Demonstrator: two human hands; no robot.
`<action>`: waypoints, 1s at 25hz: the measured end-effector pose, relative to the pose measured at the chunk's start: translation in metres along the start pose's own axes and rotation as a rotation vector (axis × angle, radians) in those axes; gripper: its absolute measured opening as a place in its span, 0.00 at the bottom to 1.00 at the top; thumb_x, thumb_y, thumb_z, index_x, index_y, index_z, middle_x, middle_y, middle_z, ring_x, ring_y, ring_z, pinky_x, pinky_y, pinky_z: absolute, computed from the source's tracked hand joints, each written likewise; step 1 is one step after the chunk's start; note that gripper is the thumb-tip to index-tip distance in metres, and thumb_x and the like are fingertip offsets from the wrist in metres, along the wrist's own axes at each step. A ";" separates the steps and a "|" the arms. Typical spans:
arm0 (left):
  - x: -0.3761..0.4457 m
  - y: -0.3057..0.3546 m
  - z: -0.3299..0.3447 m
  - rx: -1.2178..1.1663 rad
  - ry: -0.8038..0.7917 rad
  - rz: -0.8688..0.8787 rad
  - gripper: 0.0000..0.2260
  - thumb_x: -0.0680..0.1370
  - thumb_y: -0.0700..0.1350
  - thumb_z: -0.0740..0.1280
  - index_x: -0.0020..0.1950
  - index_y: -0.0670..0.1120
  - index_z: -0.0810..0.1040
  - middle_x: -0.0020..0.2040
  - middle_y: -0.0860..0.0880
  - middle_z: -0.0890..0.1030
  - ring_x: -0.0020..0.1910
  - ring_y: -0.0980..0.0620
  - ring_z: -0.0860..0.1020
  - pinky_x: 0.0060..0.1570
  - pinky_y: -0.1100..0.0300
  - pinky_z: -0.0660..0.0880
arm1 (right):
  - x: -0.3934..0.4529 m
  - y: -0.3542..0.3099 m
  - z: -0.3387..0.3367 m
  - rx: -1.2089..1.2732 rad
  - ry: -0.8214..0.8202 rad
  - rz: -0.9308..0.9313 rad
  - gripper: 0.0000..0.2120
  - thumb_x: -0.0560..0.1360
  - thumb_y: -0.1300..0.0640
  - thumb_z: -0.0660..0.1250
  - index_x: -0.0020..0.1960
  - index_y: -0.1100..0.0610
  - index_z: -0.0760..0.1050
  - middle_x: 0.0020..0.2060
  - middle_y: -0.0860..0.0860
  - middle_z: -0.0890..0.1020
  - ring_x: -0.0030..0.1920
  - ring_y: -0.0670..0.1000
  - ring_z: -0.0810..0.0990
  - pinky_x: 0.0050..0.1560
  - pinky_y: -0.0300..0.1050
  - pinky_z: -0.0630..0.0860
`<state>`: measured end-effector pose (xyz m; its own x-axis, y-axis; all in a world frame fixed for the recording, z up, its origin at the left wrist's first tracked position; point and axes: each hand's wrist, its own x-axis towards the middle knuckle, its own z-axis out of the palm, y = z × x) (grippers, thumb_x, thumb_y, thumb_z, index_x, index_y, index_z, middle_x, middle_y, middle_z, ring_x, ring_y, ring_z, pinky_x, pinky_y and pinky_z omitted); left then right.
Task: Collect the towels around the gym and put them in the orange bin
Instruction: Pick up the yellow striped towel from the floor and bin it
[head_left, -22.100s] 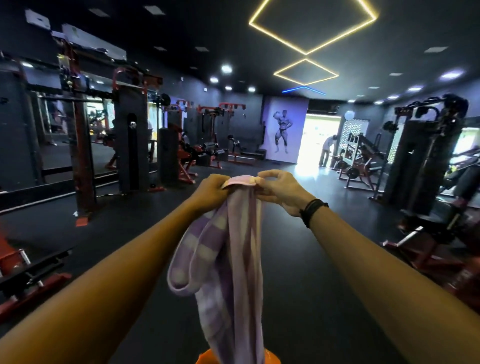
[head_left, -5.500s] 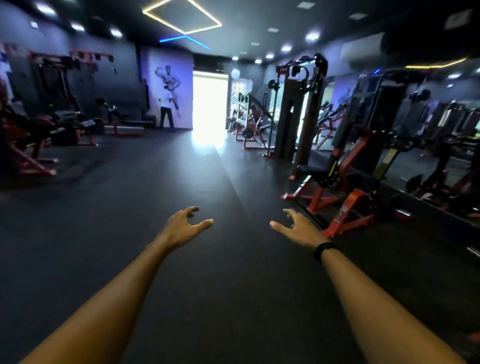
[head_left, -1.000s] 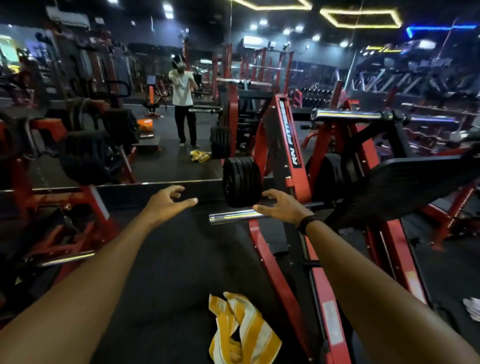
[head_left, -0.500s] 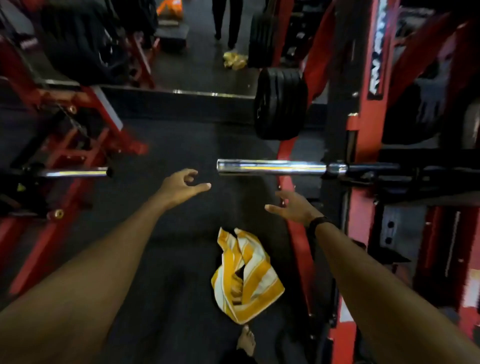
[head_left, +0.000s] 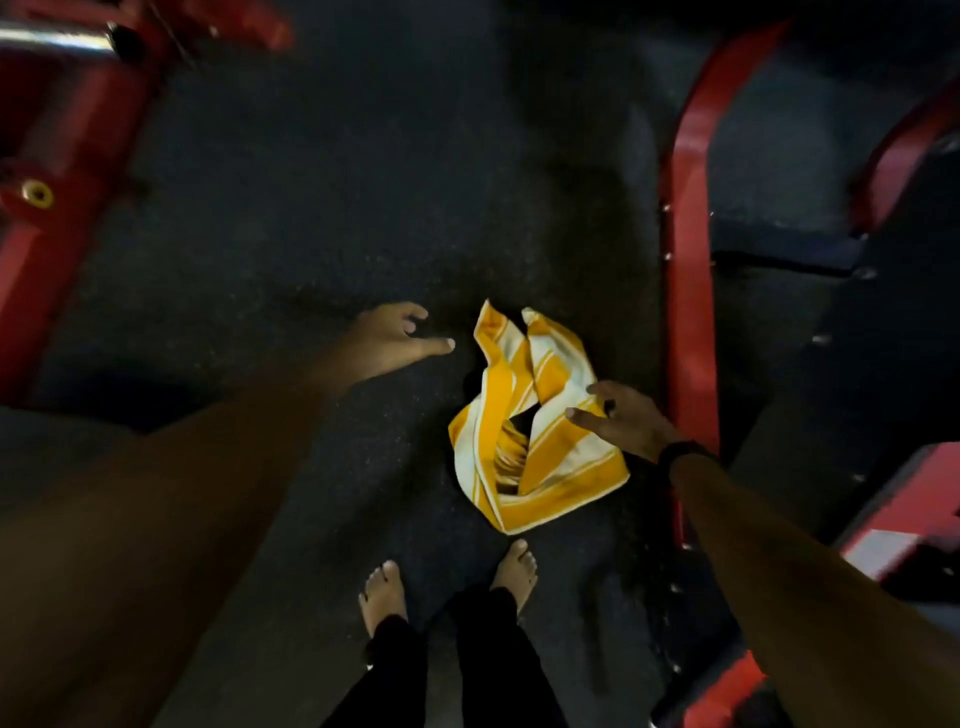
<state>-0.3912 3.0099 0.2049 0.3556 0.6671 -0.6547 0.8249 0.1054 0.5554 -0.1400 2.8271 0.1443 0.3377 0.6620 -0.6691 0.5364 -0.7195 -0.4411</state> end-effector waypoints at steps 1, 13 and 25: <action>0.018 -0.018 0.016 0.009 -0.015 -0.012 0.30 0.71 0.59 0.72 0.70 0.50 0.71 0.67 0.47 0.74 0.64 0.47 0.73 0.59 0.56 0.70 | 0.018 0.012 0.022 0.019 -0.009 0.025 0.31 0.71 0.44 0.72 0.68 0.57 0.70 0.69 0.56 0.71 0.67 0.57 0.71 0.64 0.52 0.71; 0.164 -0.193 0.187 0.037 -0.150 -0.054 0.31 0.72 0.54 0.73 0.71 0.46 0.69 0.68 0.43 0.72 0.65 0.46 0.72 0.64 0.53 0.70 | 0.149 0.157 0.266 0.008 -0.190 0.146 0.31 0.75 0.46 0.68 0.72 0.59 0.65 0.72 0.56 0.67 0.71 0.58 0.66 0.67 0.54 0.66; 0.184 -0.225 0.210 0.115 -0.214 -0.033 0.31 0.72 0.55 0.72 0.72 0.46 0.68 0.68 0.44 0.72 0.64 0.45 0.73 0.61 0.53 0.71 | 0.159 0.162 0.337 -0.170 0.030 0.126 0.20 0.78 0.54 0.61 0.68 0.59 0.67 0.65 0.61 0.72 0.65 0.62 0.70 0.61 0.54 0.69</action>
<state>-0.4191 2.9540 -0.1488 0.4029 0.4915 -0.7721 0.8778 0.0315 0.4781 -0.2605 2.7451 -0.2348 0.4324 0.5766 -0.6932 0.6103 -0.7531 -0.2457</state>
